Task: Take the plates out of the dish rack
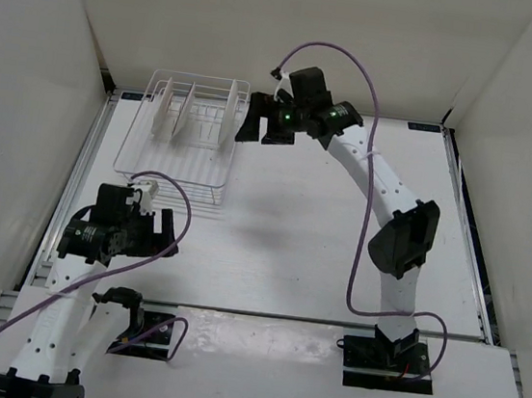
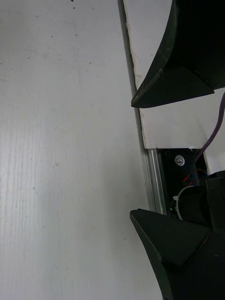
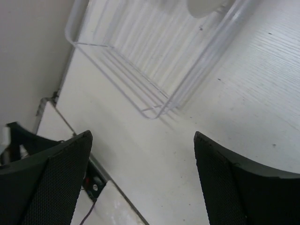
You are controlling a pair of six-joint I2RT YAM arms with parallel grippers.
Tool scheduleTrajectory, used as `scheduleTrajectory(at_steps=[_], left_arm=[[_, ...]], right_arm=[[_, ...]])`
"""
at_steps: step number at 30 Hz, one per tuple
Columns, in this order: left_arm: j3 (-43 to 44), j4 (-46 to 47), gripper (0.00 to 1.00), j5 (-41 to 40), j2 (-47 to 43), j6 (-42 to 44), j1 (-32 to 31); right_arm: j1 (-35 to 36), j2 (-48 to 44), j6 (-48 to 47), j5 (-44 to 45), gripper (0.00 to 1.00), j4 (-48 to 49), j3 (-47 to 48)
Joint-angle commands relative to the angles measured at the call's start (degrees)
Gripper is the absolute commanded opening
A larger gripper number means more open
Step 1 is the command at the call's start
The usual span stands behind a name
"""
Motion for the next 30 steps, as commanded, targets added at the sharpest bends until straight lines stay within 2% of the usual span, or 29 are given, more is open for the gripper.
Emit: scheduleTrajectory(at_steps=[1, 2, 3, 4, 5, 6, 8, 9, 10, 11, 12, 14, 19, 25, 30], left_arm=[[0.3, 0.7, 1.0, 2.3, -1.1, 0.2, 2.5], [0.3, 0.9, 1.0, 2.6, -1.2, 0.4, 3.1], [0.2, 1.1, 1.0, 2.7, -1.7, 0.4, 3.5], [0.2, 1.2, 1.0, 2.7, -2.0, 0.2, 3.5], [0.1, 1.2, 1.0, 2.7, -2.6, 0.3, 3.7], [0.0, 1.3, 1.0, 2.7, -2.9, 0.3, 3.8], [0.0, 1.4, 1.0, 2.7, -2.6, 0.5, 3.8], [0.0, 1.2, 1.0, 2.7, -2.3, 0.4, 3.8], [-0.1, 1.2, 1.0, 2.7, -2.3, 0.4, 3.8], [0.0, 1.1, 1.0, 2.8, -1.9, 0.6, 3.8], [0.0, 1.2, 1.0, 3.0, -1.9, 0.4, 3.8], [0.1, 1.1, 1.0, 3.3, -1.6, 0.6, 3.8], [-0.2, 1.3, 1.0, 4.1, -2.5, 0.6, 3.8], [-0.3, 1.8, 1.0, 6.0, -1.1, 1.1, 3.9], [-0.3, 2.0, 1.0, 6.9, 0.1, 1.3, 4.0]], right_arm=[[-0.6, -2.4, 1.5, 10.0, 0.9, 4.4, -2.3], [-1.9, -4.8, 2.9, 9.8, 0.9, 7.9, -9.7], [-3.3, -7.3, 6.9, 10.4, 0.9, 17.5, -13.5], [-3.8, -8.6, 7.8, 12.0, 0.9, 21.0, -21.3], [-5.4, -9.7, 7.8, 10.2, 0.9, 25.2, -28.0], [-6.7, -11.5, 7.4, 8.0, 0.9, 34.1, -31.4], [-6.6, -8.1, 6.6, 8.0, 0.9, 34.2, -27.3], [-5.6, -6.2, 4.9, 8.6, 0.9, 29.5, -24.3], [-5.1, -4.2, 4.2, 9.5, 0.9, 24.8, -12.4], [-4.5, -2.2, 3.1, 9.7, 0.9, 21.9, -8.8], [-3.0, 3.9, 2.3, 10.9, 0.9, 20.6, -5.4], [-1.5, 8.2, 1.6, 15.9, 0.9, 18.0, 4.3], [1.3, 10.2, -2.9, 28.7, 0.9, 24.7, 3.6], [4.0, 14.5, -8.8, 34.6, 0.9, 33.8, 2.8], [6.6, 19.6, -14.9, 41.4, 0.88, 39.1, 5.8]])
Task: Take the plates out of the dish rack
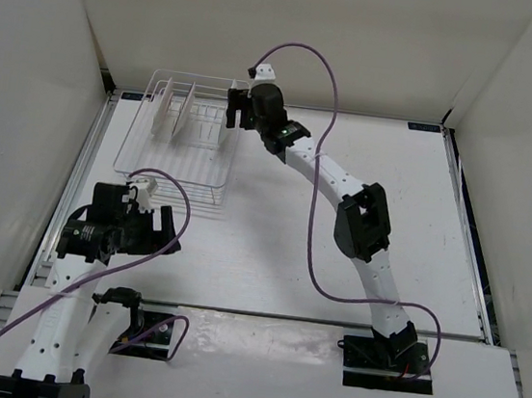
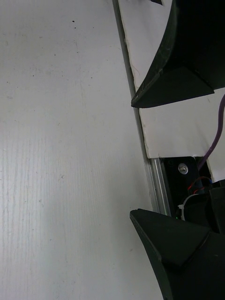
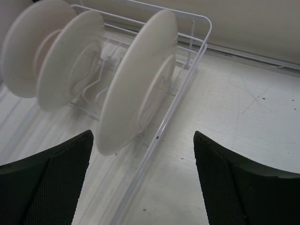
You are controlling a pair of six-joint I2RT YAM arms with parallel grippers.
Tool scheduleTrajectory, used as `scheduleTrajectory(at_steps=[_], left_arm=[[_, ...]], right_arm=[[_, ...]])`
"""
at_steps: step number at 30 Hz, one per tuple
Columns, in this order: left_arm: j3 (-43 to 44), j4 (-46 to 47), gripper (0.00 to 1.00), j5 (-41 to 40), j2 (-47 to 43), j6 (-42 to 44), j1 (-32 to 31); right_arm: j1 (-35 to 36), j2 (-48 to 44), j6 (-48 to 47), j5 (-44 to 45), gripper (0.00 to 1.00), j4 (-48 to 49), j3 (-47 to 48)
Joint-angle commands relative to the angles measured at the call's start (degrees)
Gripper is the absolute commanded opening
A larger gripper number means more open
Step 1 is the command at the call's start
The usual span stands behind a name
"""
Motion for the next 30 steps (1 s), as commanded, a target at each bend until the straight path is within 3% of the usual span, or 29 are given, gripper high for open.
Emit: scheduleTrajectory(at_steps=[1, 12, 18, 23, 30], left_arm=[[-0.1, 1.1, 1.0, 2.2, 0.4, 0.8, 0.3], [-0.2, 0.9, 1.0, 1.3, 0.0, 0.7, 0.3], [-0.3, 0.9, 1.0, 1.5, -0.3, 0.5, 0.3], [-0.3, 1.1, 1.0, 1.5, -0.6, 0.7, 0.1], [-0.4, 1.2, 1.0, 1.6, -1.0, 0.7, 0.2]], right_arm=[[2.1, 3.1, -6.4, 8.1, 0.88, 9.0, 3.1], [7.5, 4.5, -12.9, 14.3, 0.85, 23.3, -0.7], [9.1, 0.5, -14.0, 18.8, 0.84, 28.4, -6.9], [9.1, 3.9, -13.6, 21.2, 0.81, 25.0, -0.7], [8.9, 7.5, -13.5, 22.7, 0.74, 25.8, 0.0]])
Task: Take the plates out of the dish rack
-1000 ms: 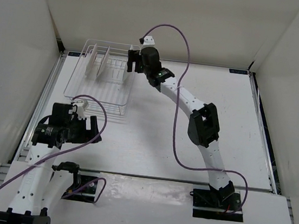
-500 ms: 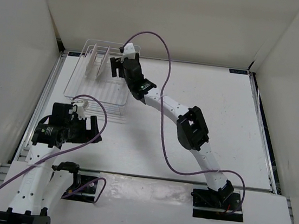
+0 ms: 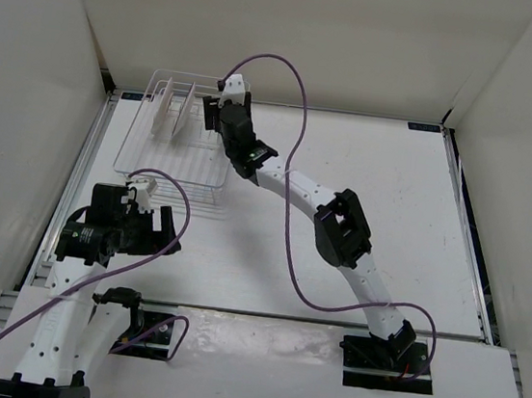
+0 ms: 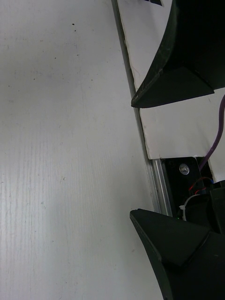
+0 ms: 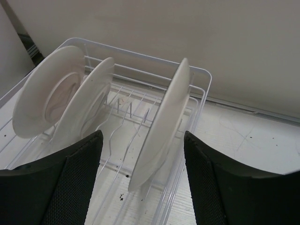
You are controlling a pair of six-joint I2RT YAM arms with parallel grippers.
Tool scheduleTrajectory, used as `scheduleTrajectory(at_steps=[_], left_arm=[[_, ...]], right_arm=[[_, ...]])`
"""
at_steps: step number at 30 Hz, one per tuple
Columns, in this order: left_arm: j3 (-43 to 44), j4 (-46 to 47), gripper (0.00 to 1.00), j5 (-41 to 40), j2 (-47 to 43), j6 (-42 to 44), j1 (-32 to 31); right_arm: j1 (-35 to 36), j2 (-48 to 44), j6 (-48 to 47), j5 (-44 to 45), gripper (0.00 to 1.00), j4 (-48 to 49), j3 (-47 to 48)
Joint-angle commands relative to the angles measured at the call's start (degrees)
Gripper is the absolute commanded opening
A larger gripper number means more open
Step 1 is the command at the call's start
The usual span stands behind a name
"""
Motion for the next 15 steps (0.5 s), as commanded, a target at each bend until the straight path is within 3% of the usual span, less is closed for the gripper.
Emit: scheduleTrajectory(at_steps=[1, 8, 15], left_arm=[[-0.3, 0.9, 1.0, 0.8, -0.5, 0.5, 0.2], [-0.4, 0.9, 1.0, 0.4, -0.5, 0.5, 0.2], [-0.3, 0.9, 1.0, 0.6, 0.2, 0.6, 0.6]], right_arm=[[-0.1, 2.9, 0.0, 3.1, 0.72, 3.1, 2.8], [-0.4, 7.2, 1.0, 2.1, 0.63, 4.0, 7.1], [-0.4, 7.6, -0.7, -0.5, 0.38, 4.7, 6.8]])
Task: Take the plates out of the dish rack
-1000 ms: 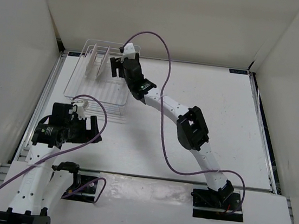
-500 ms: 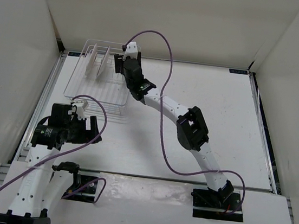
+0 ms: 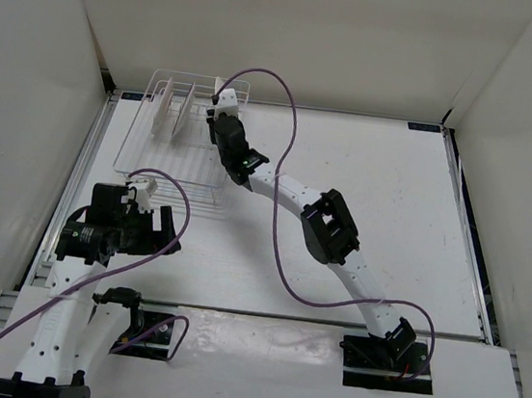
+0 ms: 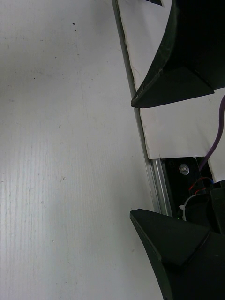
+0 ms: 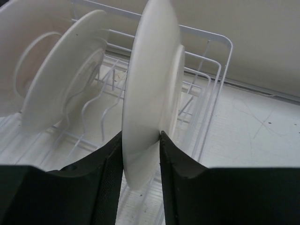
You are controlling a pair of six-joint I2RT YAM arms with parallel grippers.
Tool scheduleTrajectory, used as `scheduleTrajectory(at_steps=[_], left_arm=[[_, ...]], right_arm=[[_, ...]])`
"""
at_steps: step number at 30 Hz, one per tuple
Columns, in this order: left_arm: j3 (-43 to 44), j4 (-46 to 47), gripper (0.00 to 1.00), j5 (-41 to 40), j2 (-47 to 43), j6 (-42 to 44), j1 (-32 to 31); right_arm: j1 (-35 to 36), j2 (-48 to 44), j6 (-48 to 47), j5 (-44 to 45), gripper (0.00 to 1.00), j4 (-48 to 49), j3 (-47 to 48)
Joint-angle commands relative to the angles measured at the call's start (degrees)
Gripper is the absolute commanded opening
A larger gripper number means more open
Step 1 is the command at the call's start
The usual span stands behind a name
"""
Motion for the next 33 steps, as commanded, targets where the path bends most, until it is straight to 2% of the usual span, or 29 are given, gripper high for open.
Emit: scheduleTrajectory(at_steps=[1, 11, 16, 28, 33], left_arm=[[-0.3, 0.9, 1.0, 0.5, 0.0, 0.6, 0.5], [-0.2, 0.9, 1.0, 1.2, 0.3, 0.6, 0.5], [-0.3, 0.9, 1.0, 1.2, 0.7, 0.6, 0.4], [-0.4, 0.9, 1.0, 1.2, 0.2, 0.6, 0.4], [-0.3, 0.9, 1.0, 1.3, 0.0, 0.7, 0.5]], right_arm=[[-0.1, -1.1, -0.6, -0.8, 0.36, 4.2, 2.5], [0.1, -1.6, -0.6, 3.3, 0.1, 7.5, 1.2], [0.3, -2.0, -0.4, 5.0, 0.02, 8.7, 1.0], [1.5, -7.0, -2.4, 10.5, 0.0, 16.8, -1.5], [2.0, -7.7, -6.2, 12.8, 0.0, 20.5, -0.6]])
